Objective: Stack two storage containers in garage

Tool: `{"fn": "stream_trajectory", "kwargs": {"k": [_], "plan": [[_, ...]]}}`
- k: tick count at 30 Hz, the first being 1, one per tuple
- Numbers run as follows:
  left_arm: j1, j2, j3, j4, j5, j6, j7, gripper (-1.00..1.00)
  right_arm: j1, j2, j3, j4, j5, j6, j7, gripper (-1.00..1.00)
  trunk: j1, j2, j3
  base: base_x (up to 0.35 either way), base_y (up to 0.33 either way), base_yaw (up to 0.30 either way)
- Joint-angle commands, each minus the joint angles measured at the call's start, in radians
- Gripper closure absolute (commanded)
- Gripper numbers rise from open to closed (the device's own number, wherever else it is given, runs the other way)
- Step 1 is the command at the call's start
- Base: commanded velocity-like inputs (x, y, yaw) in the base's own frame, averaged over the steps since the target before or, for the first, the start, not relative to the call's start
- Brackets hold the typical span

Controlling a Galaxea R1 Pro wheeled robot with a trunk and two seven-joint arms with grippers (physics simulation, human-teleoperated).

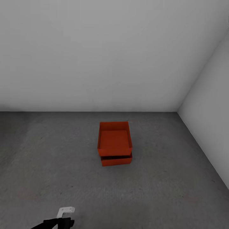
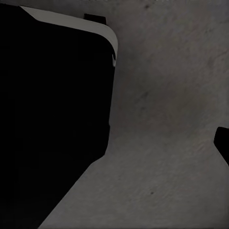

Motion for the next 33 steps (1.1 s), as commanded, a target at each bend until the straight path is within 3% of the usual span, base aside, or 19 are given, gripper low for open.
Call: {"fn": "stream_trajectory", "kwargs": {"k": [1,21,33], "plan": [[0.002,0.0,-0.002,0.0,0.008,0.004,-0.004,-1.0,0.0,0.001,0.008,0.003,-0.01,-0.006,0.002,-1.0,0.0,-0.001,0.0,0.0,0.0,0.0],[0.012,0.003,-0.002,0.0,0.008,0.004,-0.003,-1.0,0.005,0.0,0.008,0.002,-0.009,-0.007,0.009,-1.0,0.0,-0.001,0.032,0.0,0.0,0.0],[0.012,0.0,-0.002,0.0,0.008,0.006,-0.003,-1.0,0.005,0.0,0.008,0.002,-0.008,-0.007,0.008,-1.0,0.0,-0.001,0.035,0.0,0.0,0.0]]}}
